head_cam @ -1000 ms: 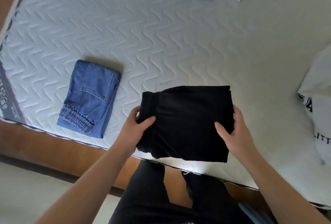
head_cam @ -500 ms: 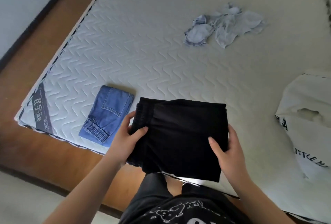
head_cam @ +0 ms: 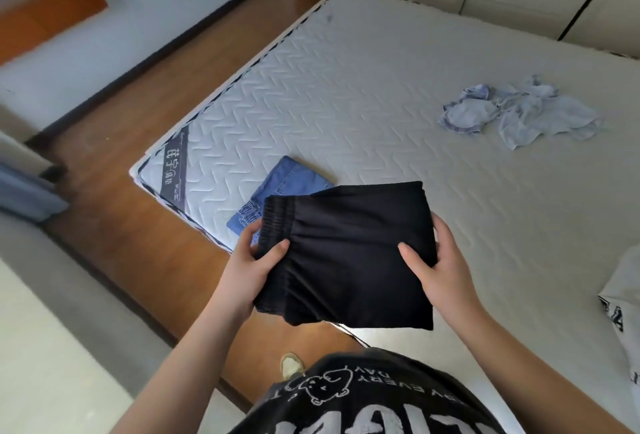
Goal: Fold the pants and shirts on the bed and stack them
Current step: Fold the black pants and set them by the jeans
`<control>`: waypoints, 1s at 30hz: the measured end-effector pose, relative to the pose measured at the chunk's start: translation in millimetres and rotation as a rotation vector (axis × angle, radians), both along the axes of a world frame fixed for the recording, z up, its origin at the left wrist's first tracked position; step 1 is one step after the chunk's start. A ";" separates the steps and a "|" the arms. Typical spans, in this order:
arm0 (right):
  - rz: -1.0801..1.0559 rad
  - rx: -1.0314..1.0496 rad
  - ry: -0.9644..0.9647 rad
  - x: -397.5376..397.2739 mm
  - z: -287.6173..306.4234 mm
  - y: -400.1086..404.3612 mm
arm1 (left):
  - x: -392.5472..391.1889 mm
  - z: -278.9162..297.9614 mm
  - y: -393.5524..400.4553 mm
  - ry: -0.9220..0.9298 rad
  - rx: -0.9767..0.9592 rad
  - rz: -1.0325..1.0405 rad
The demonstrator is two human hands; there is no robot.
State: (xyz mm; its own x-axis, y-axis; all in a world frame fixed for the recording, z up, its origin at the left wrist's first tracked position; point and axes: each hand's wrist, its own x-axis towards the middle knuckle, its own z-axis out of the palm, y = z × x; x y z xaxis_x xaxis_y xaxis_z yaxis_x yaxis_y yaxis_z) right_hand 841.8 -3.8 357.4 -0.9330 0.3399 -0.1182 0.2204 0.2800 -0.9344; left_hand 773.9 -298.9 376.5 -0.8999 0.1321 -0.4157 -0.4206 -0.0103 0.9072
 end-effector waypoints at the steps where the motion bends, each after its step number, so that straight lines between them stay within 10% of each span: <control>1: 0.020 0.009 -0.002 -5.9 1.4 -15.1 | 0.4 -0.2 -16.1 0.000 0.010 0.008; 30: 0.243 -0.028 -0.054 -205.5 -3.9 -190.5 | -147.4 7.0 -194.1 -0.017 -0.087 0.158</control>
